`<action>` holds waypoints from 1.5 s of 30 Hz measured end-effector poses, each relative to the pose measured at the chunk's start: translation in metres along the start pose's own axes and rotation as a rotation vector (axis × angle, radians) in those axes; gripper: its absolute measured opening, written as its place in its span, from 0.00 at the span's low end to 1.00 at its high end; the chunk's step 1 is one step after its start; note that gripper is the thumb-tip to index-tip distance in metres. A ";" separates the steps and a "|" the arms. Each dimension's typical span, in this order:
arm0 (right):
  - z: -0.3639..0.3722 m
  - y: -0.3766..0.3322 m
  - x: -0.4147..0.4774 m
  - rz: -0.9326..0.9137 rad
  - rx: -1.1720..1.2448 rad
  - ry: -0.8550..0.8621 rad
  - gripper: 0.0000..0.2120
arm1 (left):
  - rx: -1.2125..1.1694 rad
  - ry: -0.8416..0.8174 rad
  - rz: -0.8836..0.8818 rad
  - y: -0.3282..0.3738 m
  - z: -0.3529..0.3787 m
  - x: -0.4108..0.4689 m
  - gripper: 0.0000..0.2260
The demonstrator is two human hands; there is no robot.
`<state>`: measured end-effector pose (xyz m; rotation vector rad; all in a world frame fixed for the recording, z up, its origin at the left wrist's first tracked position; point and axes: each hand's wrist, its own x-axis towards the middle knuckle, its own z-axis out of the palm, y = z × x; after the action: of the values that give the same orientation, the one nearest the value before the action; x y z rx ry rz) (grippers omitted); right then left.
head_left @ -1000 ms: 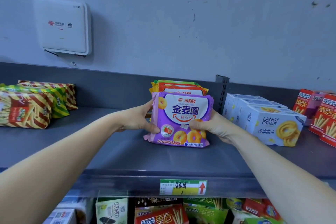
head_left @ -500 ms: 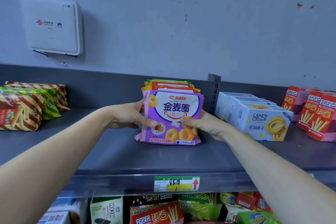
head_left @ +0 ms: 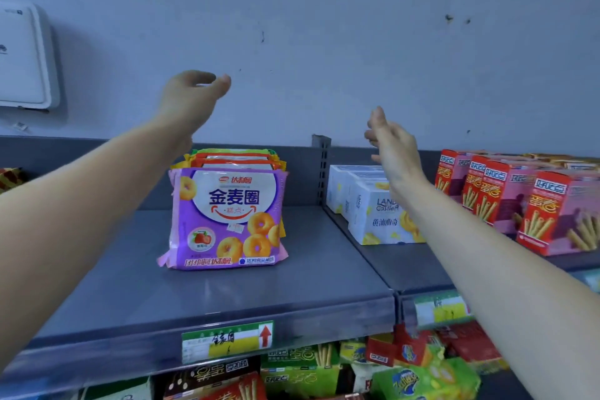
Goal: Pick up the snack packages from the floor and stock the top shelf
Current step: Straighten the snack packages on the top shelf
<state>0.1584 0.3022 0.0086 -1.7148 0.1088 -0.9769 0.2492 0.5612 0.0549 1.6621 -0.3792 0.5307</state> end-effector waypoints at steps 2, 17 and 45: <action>-0.030 0.008 0.012 0.001 -0.024 0.065 0.34 | 0.033 -0.015 0.027 0.010 0.023 -0.005 0.20; -0.147 0.107 0.067 0.375 -0.129 -0.169 0.37 | 0.370 -0.375 -0.162 0.002 0.194 -0.086 0.24; -0.092 0.151 0.105 0.750 0.491 -0.503 0.41 | -0.538 -0.406 -0.760 -0.064 0.268 -0.060 0.37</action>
<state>0.2263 0.1189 -0.0550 -1.2496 0.1507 0.0026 0.2674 0.3040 -0.0597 1.2438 -0.1347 -0.4517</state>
